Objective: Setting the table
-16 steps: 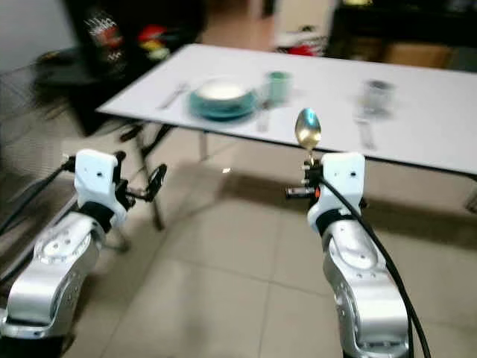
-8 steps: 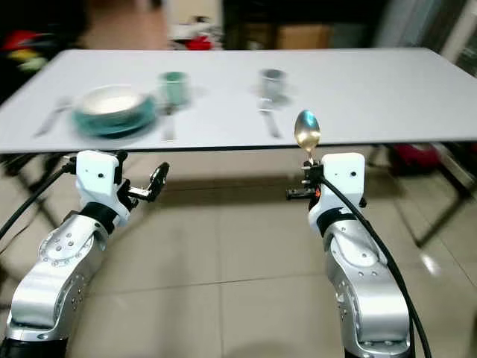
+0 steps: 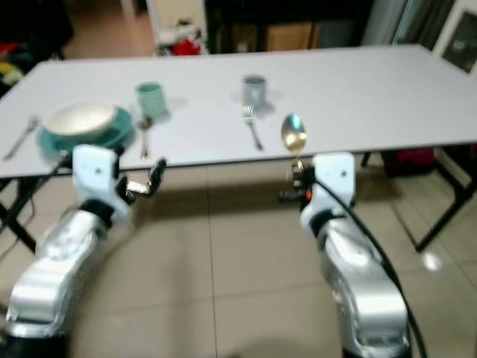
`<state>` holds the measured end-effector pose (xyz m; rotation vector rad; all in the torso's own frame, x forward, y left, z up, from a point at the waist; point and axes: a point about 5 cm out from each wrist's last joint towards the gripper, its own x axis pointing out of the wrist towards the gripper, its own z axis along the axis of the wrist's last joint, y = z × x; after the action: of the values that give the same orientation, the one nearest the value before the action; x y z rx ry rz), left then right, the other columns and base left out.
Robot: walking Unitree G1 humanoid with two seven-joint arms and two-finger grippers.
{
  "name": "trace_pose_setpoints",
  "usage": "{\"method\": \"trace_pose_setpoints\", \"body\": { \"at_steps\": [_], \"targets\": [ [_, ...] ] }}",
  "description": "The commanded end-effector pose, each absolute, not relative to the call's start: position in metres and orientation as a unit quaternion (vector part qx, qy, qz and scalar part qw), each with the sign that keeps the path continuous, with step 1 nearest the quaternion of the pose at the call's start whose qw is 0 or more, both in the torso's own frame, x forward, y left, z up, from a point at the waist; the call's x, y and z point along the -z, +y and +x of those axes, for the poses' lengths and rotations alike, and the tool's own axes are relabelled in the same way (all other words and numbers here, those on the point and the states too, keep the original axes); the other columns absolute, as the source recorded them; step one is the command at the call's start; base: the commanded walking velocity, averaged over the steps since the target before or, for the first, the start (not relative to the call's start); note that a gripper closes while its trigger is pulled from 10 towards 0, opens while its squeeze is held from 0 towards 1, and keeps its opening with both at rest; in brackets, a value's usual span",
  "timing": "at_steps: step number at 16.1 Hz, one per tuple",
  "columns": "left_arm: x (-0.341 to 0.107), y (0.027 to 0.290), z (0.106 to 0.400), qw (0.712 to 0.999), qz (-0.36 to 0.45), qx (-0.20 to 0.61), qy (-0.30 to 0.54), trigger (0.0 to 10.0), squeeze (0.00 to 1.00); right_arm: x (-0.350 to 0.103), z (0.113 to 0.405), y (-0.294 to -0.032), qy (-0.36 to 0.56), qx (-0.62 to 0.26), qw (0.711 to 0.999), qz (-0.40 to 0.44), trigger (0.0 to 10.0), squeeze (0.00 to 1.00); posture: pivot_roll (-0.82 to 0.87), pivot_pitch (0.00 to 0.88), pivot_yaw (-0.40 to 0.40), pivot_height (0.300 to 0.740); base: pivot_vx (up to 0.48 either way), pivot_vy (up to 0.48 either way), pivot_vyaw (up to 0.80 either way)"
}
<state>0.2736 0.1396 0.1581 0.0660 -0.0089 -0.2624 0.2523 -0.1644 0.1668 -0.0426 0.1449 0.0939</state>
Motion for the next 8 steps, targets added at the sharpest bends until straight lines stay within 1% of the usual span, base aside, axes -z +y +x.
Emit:
{"method": "trace_pose_setpoints", "body": {
  "at_steps": [1, 4, 8],
  "targets": [
    [-0.164, 0.144, 0.277, 0.991, 0.045, 0.124, -0.012, 10.0, 0.00, -0.170, 0.254, -0.164, 0.070, -0.050, 0.996, -0.016, 10.0, 0.00, 0.04, 0.000, 0.046, 0.740, 0.371, 0.000, 0.00],
    [-0.166, 0.143, 0.273, 0.991, 0.046, 0.125, -0.014, 10.0, 0.00, -0.168, 0.258, -0.162, 0.076, -0.070, 0.995, 0.007, 10.0, 0.00, 0.08, 0.000, 0.033, 0.740, 0.368, 0.000, 0.00],
    [-0.166, 0.153, 0.270, 0.992, 0.053, 0.115, -0.009, 10.0, 0.00, -0.165, 0.263, -0.157, 0.079, -0.083, 0.993, 0.007, 10.0, 0.00, 0.08, 0.000, 0.041, 0.740, 0.369, 0.000, 0.00]
  ]
}}
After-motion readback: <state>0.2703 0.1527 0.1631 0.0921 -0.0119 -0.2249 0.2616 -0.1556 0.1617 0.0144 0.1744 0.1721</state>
